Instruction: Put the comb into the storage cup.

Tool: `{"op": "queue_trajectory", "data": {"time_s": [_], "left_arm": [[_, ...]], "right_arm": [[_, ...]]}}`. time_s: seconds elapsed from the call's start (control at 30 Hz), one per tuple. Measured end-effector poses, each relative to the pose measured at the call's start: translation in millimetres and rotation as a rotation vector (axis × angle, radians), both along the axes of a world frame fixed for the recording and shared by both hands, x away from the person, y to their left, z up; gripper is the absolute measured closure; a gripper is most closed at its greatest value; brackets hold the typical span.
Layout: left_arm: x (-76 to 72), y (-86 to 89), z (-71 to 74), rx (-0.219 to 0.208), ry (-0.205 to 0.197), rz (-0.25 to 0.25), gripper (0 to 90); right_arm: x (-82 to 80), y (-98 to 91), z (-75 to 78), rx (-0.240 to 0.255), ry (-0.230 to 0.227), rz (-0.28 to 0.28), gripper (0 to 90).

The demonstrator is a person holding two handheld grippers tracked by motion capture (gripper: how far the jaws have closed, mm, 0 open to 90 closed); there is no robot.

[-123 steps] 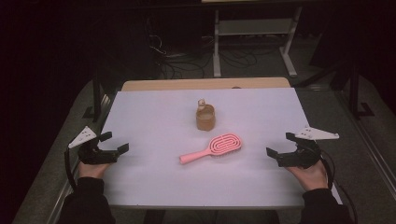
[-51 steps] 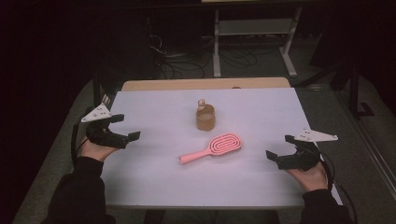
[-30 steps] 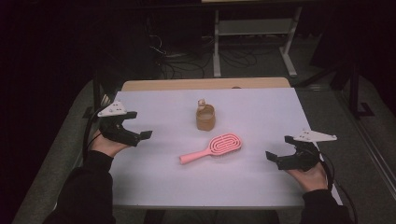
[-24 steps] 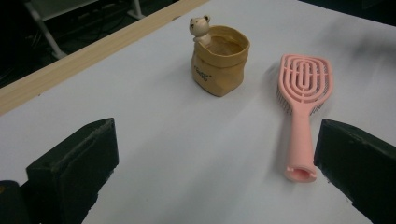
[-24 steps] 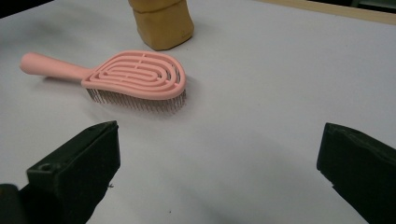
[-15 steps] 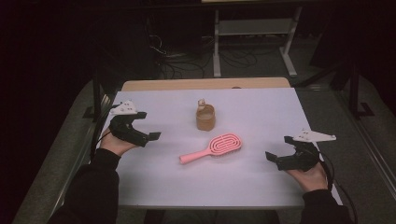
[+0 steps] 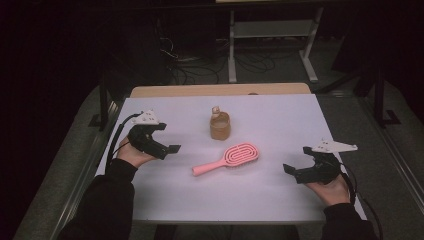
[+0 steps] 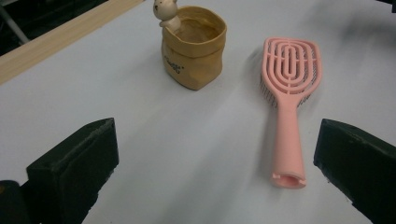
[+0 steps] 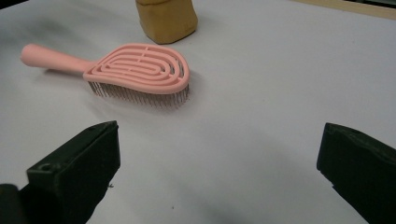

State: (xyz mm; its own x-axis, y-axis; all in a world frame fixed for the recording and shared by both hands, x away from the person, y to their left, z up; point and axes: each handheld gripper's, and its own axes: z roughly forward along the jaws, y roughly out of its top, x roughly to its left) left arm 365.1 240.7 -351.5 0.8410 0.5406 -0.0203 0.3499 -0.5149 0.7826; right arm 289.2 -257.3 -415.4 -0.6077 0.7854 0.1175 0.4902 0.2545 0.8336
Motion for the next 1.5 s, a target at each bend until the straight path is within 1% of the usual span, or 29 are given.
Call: {"op": "queue_trajectory", "data": {"time_s": [0.13, 0.17, 0.4, 0.53, 0.67, 0.83, 1.13, 1.27, 1.5], "left_arm": [[-0.1, -4.7, -1.7, 0.002, 0.007, -0.011, 0.0], [0.2, -5.7, -1.9, 0.009, 0.009, -0.017, 0.0], [0.6, -14.3, -5.6, 0.023, 0.019, -0.037, 0.0], [0.9, -19.5, -8.1, 0.025, 0.029, -0.051, 0.0], [1.7, -24.1, -11.6, 0.028, 0.047, -0.063, 0.0], [2.5, -30.1, -14.5, 0.036, 0.052, -0.076, 0.0], [4.0, -45.1, -20.0, 0.060, 0.073, -0.109, 0.1], [4.5, -52.3, -22.2, 0.061, 0.081, -0.119, 0.0], [5.2, -64.7, -26.5, 0.084, 0.098, -0.147, 0.1]], "right_arm": [[0.0, 0.0, -0.1, 0.000, 0.000, 0.001, 0.0], [0.0, 0.0, -0.1, 0.001, 0.001, 0.001, 0.0], [-0.1, 0.6, -0.4, -0.004, 0.003, 0.004, 0.0], [0.0, 0.6, -0.7, -0.003, 0.005, 0.006, 0.0], [-0.1, 0.8, -0.8, -0.004, 0.005, 0.007, 0.0], [-0.2, 1.0, -1.1, -0.005, 0.008, 0.009, 0.0], [-0.2, 1.6, -1.6, -0.008, 0.012, 0.012, 0.0], [-0.1, 1.9, -1.9, -0.008, 0.014, 0.012, 0.0], [0.0, 2.5, -2.3, -0.014, 0.014, 0.016, 0.0]]}}
